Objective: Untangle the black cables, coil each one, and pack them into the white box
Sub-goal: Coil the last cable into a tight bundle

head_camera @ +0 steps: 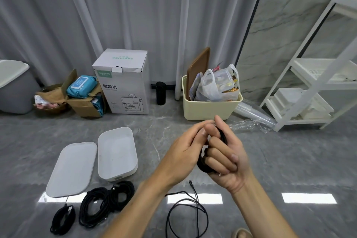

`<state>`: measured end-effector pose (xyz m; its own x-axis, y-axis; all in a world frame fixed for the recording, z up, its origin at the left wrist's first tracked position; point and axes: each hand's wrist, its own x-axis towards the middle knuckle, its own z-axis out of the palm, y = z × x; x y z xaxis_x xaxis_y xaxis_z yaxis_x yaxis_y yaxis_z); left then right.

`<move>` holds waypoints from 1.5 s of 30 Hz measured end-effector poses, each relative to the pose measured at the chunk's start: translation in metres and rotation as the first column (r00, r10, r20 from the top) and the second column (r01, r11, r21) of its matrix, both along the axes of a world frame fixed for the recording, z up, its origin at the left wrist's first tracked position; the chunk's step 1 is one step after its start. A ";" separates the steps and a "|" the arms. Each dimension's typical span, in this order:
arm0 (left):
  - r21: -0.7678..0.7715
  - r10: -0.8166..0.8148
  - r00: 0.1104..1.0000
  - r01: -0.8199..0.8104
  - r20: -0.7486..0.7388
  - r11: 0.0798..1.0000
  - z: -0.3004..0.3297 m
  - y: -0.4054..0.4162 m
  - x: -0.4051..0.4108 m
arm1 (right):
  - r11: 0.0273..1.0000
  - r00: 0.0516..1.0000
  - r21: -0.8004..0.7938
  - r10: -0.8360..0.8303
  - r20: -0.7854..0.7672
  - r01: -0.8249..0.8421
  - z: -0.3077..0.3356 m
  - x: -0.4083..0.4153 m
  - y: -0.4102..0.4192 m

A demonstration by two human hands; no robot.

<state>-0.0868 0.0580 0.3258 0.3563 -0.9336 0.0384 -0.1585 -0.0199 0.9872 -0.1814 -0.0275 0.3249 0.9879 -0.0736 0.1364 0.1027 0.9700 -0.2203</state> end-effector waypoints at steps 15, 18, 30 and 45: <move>0.101 0.094 0.981 -0.077 -0.170 0.992 0.012 -0.005 -0.001 | 0.939 0.922 -0.222 -0.311 -0.229 0.262 0.003 0.003 0.007; 0.032 0.323 0.940 -0.321 -0.108 0.946 0.007 -0.006 0.000 | 0.880 0.788 -0.195 -0.475 -0.392 0.434 0.007 0.009 0.009; -0.126 0.234 0.750 -0.199 0.619 0.972 -0.014 0.002 -0.009 | 0.800 0.626 -0.268 -0.590 -0.510 0.536 0.000 0.015 0.007; -0.034 0.102 0.851 -0.099 0.516 0.995 -0.010 0.011 -0.002 | 0.764 0.587 -0.303 -0.636 -0.501 0.570 -0.004 0.011 0.001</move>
